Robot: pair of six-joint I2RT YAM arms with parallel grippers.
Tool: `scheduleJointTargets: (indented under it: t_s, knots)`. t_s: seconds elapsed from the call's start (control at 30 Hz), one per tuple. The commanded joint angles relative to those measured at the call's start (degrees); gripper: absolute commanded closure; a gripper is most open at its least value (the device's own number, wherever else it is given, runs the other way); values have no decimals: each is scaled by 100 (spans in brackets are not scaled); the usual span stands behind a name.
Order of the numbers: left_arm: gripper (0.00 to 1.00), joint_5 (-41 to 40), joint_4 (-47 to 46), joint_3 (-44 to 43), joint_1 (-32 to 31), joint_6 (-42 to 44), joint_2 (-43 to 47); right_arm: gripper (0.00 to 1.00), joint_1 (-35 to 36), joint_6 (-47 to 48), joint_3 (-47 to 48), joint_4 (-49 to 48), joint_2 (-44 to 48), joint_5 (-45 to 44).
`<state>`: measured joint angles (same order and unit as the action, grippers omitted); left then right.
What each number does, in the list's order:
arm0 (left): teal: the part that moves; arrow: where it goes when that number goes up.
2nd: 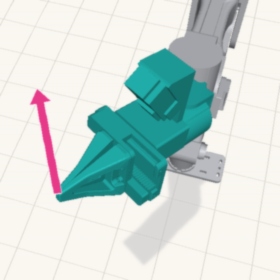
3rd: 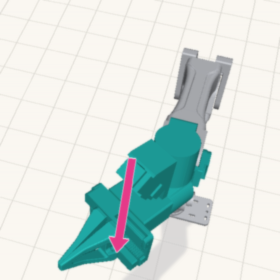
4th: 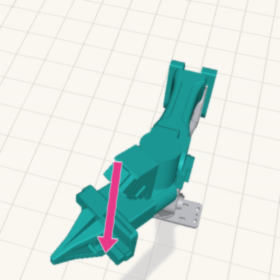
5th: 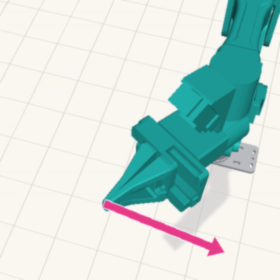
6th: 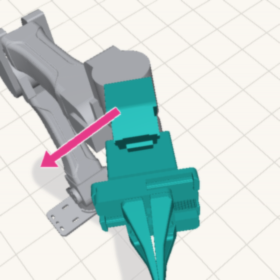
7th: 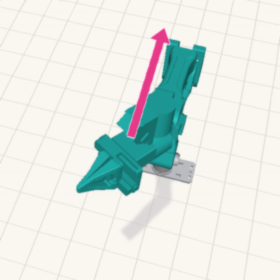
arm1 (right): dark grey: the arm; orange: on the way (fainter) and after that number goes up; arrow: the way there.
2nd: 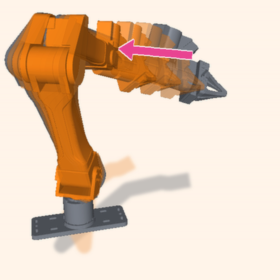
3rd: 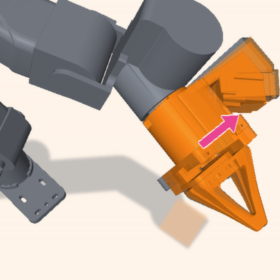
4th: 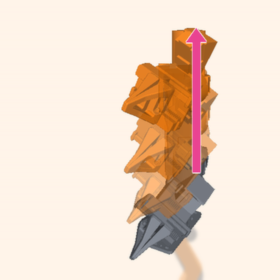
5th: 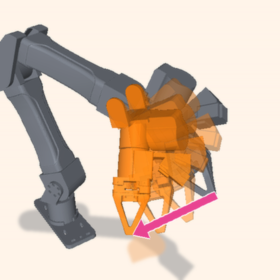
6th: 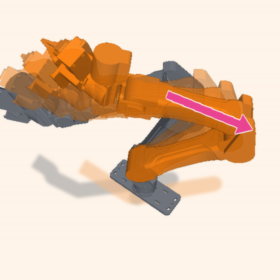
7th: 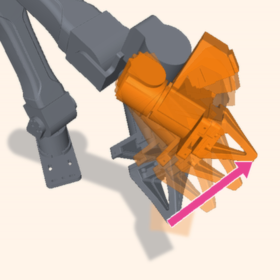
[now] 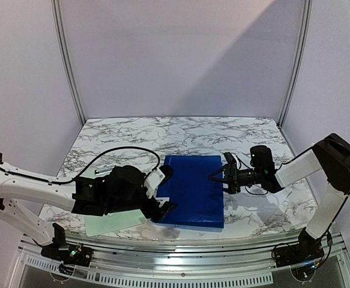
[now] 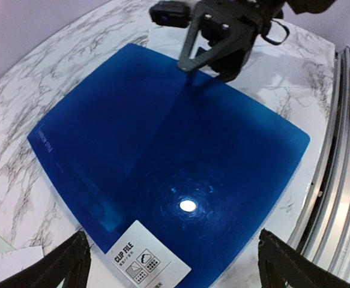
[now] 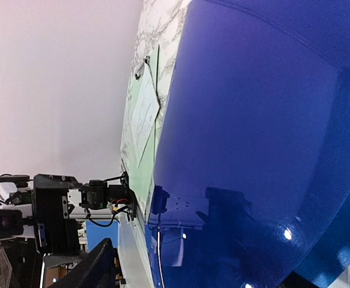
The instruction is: Put the files into the folder
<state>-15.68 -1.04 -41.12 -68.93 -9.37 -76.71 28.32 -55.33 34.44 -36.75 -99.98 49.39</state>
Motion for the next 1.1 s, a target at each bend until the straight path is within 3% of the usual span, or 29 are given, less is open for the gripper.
scheduleJointTargets:
  t_s: [0.0,0.47,0.6,1.07]
  knots:
    - [2,-83,-219,-292,-345,396,-107,29,160,629,535,1202,443,-308]
    - [3,-1160,-509,-904,-1261,1479,-707,27,586,1108,1423,2367,995,-881]
    - [1,-1086,-507,-1135,-1398,1630,-940,27,695,1128,1708,2779,1050,-1194]
    - [2,-2268,-621,-2396,-1919,1926,-2499,27,921,881,2019,3499,1042,-1960]
